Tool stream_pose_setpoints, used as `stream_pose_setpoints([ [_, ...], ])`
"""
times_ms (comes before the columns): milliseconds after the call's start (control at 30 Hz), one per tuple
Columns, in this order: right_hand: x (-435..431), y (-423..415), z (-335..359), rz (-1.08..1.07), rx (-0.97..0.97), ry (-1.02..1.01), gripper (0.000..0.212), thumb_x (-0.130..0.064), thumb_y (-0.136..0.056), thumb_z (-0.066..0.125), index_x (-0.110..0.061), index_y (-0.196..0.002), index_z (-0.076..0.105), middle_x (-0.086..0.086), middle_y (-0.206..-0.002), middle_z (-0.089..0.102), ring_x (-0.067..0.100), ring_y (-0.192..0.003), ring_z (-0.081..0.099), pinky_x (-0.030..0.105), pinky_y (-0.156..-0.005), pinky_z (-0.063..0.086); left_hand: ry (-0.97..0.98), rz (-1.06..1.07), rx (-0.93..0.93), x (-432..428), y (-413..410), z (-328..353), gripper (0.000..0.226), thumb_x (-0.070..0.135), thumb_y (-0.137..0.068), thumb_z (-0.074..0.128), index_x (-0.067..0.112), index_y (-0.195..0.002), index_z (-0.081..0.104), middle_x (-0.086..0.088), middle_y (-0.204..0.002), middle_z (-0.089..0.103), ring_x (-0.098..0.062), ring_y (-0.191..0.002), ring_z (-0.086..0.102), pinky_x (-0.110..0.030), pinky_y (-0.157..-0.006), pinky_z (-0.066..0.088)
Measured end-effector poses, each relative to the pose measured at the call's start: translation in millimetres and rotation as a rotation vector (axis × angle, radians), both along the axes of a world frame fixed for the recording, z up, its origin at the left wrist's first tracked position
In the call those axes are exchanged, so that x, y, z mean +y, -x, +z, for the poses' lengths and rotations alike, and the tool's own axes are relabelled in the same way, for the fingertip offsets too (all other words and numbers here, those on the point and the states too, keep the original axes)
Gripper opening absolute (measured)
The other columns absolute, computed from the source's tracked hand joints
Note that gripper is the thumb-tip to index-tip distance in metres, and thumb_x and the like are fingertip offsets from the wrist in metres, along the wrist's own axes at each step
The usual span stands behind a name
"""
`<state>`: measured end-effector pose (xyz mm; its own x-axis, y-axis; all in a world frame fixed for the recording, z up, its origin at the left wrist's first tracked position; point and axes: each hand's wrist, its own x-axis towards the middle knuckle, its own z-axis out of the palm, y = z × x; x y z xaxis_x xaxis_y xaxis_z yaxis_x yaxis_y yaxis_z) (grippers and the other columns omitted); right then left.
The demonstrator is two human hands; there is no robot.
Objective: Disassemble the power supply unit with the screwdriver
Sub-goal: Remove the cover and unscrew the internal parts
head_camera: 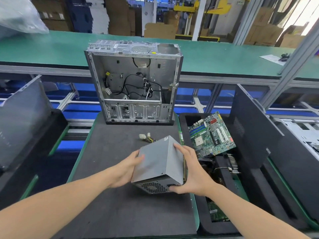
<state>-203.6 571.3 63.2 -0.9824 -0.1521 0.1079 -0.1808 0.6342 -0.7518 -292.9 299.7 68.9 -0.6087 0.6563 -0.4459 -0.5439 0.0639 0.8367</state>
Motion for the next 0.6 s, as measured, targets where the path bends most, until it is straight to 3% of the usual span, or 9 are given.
stream_pose_setpoints([
  [67,-1,0,1,-0.004,-0.008,-0.005,0.135,-0.056,-0.055,0.095,-0.046,-0.158,0.010,-0.011,-0.149,0.018,0.002,-0.138,0.029,0.020,-0.098,0.042,0.002,0.073,-0.103,9,0,11,0.073,0.063,-0.089,0.064,0.018,-0.146,0.057,-0.009,-0.140,0.067,-0.030,-0.126,0.067,-0.042,-0.094,0.059],
  [133,-3,0,3,0.002,-0.028,-0.020,0.137,-0.059,-0.053,0.094,-0.049,-0.158,0.006,-0.015,-0.150,0.017,-0.002,-0.135,0.030,0.024,-0.096,0.045,0.058,0.156,-0.145,10,3,20,0.070,0.064,-0.090,0.053,0.012,-0.135,0.068,-0.012,-0.131,0.072,-0.032,-0.115,0.072,-0.039,-0.085,0.061],
  [200,-6,1,5,0.014,-0.051,-0.045,0.141,-0.065,-0.051,0.093,-0.052,-0.156,0.000,-0.019,-0.152,0.014,-0.006,-0.138,0.025,0.029,-0.099,0.045,0.090,0.200,-0.159,6,7,25,0.072,0.065,-0.091,0.052,0.007,-0.130,0.070,-0.015,-0.127,0.073,-0.034,-0.112,0.073,-0.041,-0.087,0.060],
  [300,-15,6,6,0.048,-0.076,-0.073,0.144,-0.068,-0.051,0.092,-0.054,-0.155,-0.007,-0.023,-0.154,0.010,-0.012,-0.140,0.017,0.026,-0.101,0.038,0.112,0.272,-0.138,-4,9,31,0.068,0.062,-0.093,0.054,0.007,-0.131,0.069,-0.016,-0.128,0.073,-0.036,-0.116,0.071,-0.044,-0.090,0.058],
  [467,-29,10,1,0.116,-0.125,-0.041,0.143,-0.051,-0.057,0.095,-0.050,-0.154,-0.011,-0.016,-0.156,0.010,0.000,-0.148,0.019,0.025,-0.116,0.027,0.134,0.363,-0.089,-22,8,30,0.058,0.053,-0.094,0.060,0.006,-0.126,0.070,-0.017,-0.119,0.072,-0.033,-0.105,0.068,-0.041,-0.084,0.056],
  [600,-30,11,-3,0.113,-0.204,-0.049,0.145,-0.050,-0.058,0.095,-0.050,-0.153,-0.016,-0.020,-0.160,0.012,0.000,-0.145,0.031,0.026,-0.116,0.033,0.139,0.345,-0.119,-28,7,28,0.052,0.050,-0.093,0.061,0.011,-0.124,0.072,-0.015,-0.113,0.072,-0.034,-0.099,0.064,-0.044,-0.088,0.051],
])
